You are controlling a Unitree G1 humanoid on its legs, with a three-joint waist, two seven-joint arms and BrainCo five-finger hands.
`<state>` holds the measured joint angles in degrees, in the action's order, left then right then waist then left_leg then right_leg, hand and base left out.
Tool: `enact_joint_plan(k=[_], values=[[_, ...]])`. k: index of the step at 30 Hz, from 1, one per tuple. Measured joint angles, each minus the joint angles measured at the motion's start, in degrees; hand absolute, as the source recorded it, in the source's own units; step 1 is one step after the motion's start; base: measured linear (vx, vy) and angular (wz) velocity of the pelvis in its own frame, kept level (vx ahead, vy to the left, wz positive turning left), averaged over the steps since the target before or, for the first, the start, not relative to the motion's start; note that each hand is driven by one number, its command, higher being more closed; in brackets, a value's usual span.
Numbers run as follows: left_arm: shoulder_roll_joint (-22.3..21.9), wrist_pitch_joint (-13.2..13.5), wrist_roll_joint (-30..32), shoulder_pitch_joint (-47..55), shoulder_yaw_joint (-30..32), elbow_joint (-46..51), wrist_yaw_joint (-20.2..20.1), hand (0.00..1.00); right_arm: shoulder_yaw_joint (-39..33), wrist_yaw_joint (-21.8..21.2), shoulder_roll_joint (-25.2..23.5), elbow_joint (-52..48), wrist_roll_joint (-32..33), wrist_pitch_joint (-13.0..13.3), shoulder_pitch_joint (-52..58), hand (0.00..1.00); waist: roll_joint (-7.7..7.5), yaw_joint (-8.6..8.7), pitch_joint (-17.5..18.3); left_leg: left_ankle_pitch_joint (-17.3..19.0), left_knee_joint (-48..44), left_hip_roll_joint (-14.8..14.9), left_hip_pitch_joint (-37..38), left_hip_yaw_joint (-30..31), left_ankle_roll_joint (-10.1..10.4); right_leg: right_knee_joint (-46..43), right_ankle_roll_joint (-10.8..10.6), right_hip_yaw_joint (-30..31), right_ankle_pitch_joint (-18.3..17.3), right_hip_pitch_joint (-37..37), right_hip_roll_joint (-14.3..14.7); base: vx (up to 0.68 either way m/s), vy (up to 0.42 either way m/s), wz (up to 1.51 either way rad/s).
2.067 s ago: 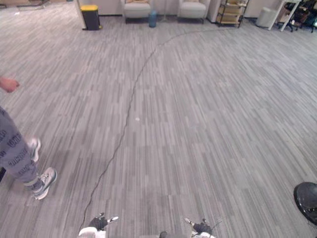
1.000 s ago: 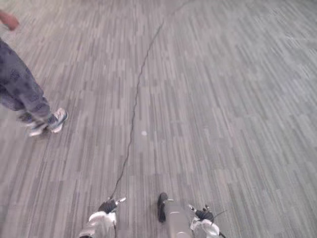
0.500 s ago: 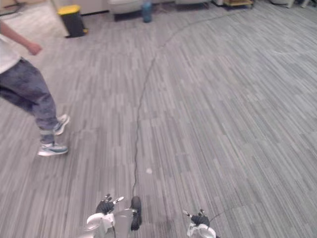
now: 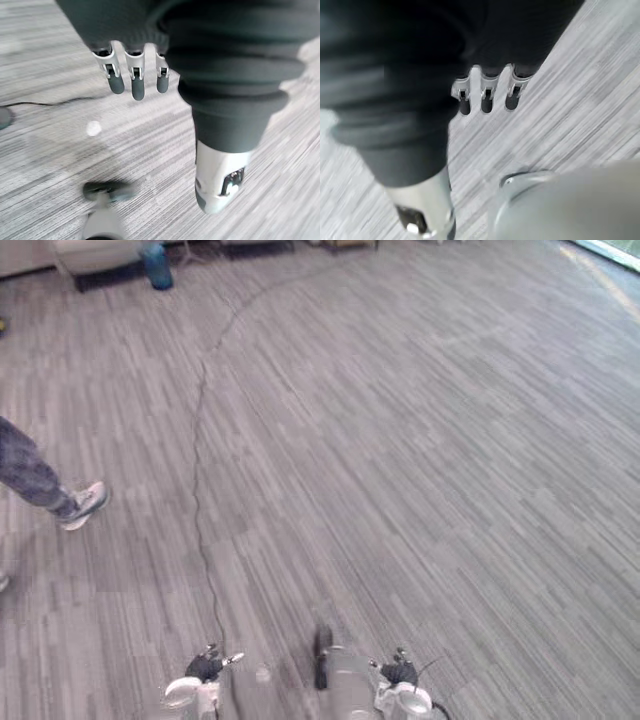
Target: Pick up cushions and gather them together orderly.
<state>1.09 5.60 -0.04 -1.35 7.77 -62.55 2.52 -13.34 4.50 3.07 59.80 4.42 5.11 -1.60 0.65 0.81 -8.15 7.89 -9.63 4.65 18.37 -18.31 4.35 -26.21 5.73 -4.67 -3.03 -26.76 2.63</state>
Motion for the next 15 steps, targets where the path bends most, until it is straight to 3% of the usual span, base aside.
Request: enact_joint_plan(k=[1,2,3,5,6,7,8,9,11,13,14,15], values=[[-1.0,0.0,0.0,0.2,2.2,1.4,0.0,0.0,0.1,0.1,-0.7,-0.6,0.0,-0.1,0.2,0.0,1.26,-0.18,-0.2,-4.9,-16.8,3.1,-6.0,3.3,1.3,1.1,2.3,0.8,-1.8,3.7,2.8,0.64,-0.178,-0.58],[-1.0,0.0,0.0,0.2,2.6,1.7,0.0,0.0,0.1,0.1,-0.7,-0.6,-0.1,-0.1,0.2,0.0,1.26,-0.19,-0.2,-6.2,-19.3,3.4,-6.9,3.9,1.4,1.4,2.4,1.1,-1.9,4.3,3.0,0.61,-0.13,-0.74],[-1.4,0.0,0.0,0.5,3.7,3.1,0.0,0.0,0.7,0.1,-1.1,-1.4,0.0,-0.2,0.5,0.0,1.44,-0.58,-0.4,-8.9,-33.2,5.0,-12.8,6.5,2.4,3.8,2.9,2.8,-2.7,8.5,4.5,0.35,-0.036,-0.61],[-2.0,0.2,0.0,0.5,3.7,6.1,0.0,0.0,2.1,0.6,-2.4,-2.9,0.2,-0.4,1.2,0.0,0.42,-1.65,-1.3,-3.5,-51.4,6.6,-22.1,7.0,1.9,8.2,4.2,7.1,-3.9,17.9,6.0,0.56,-0.022,-1.05],[-2.4,0.3,-0.1,1.0,3.6,7.0,0.0,0.0,3.2,0.7,-2.9,-2.9,0.3,-0.4,1.5,0.0,-0.15,-2.03,-1.4,-1.2,-52.8,6.1,-26.0,6.1,0.3,10.7,4.8,10.3,-5.4,22.3,6.2,0.56,0.036,-1.04],[-2.6,0.3,-0.1,1.3,3.6,7.3,0.0,0.0,3.5,0.7,-3.1,-3.0,0.3,-0.4,1.7,0.0,-0.14,-2.42,-1.4,-0.4,-52.3,6.1,-27.6,5.7,-0.4,11.7,5.3,11.6,-6.1,23.8,6.3,0.52,0.114,-1.19],[-3.0,0.4,-0.4,1.9,3.6,8.6,0.1,0.0,4.0,0.7,-3.1,-3.2,0.6,-0.4,2.1,0.0,-0.11,-3.85,-1.2,2.2,-48.0,6.4,-32.0,4.7,-1.4,13.9,5.3,15.6,-7.3,27.1,6.4,0.31,0.128,-1.08],[-3.1,0.5,-0.5,2.1,3.6,9.2,0.0,0.0,4.0,0.7,-3.2,-3.2,0.6,-0.4,2.4,0.0,-0.04,-4.34,-0.8,3.2,-45.2,6.5,-33.2,4.1,-1.4,14.5,5.2,17.0,-7.6,28.2,6.3,0.45,0.191,-1.32],[-3.5,0.9,-1.4,3.2,4.4,10.1,0.0,0.0,4.1,0.7,-3.0,-3.6,0.6,-0.8,2.8,0.0,0.88,-4.57,-0.6,4.3,-30.5,5.2,-37.8,3.5,-1.0,16.8,4.8,22.0,-9.5,32.1,5.4,0.47,0.208,-1.05],[-3.6,1.6,-1.7,3.4,4.3,10.9,0.3,0.0,1.8,0.8,-2.7,-4.3,0.5,-0.9,2.3,0.0,1.07,-5.78,-0.2,-1.0,-8.0,3.8,-40.5,5.6,3.9,17.8,3.8,28.6,-12.9,35.0,3.5,0.59,0.3,-1.28],[-3.5,1.6,-1.7,3.4,4.2,10.9,0.6,0.0,1.1,0.9,-2.6,-4.0,0.5,-0.9,2.0,0.0,1.26,-5.87,-0.1,-2.0,-5.2,4.0,-41.3,6.3,4.4,18.2,3.5,29.8,-13.7,35.7,3.3,0.69,0.399,-1.18],[-3.2,1.6,-1.8,3.7,4.3,10.7,0.7,0.0,-0.1,1.2,-2.7,-3.5,0.4,-0.9,2.2,0.0,1.21,-5.97,0.4,-5.7,-2.5,4.0,-42.0,7.1,3.1,18.6,2.6,32.0,-14.9,38.1,1.8,0.78,0.477,-0.89]])
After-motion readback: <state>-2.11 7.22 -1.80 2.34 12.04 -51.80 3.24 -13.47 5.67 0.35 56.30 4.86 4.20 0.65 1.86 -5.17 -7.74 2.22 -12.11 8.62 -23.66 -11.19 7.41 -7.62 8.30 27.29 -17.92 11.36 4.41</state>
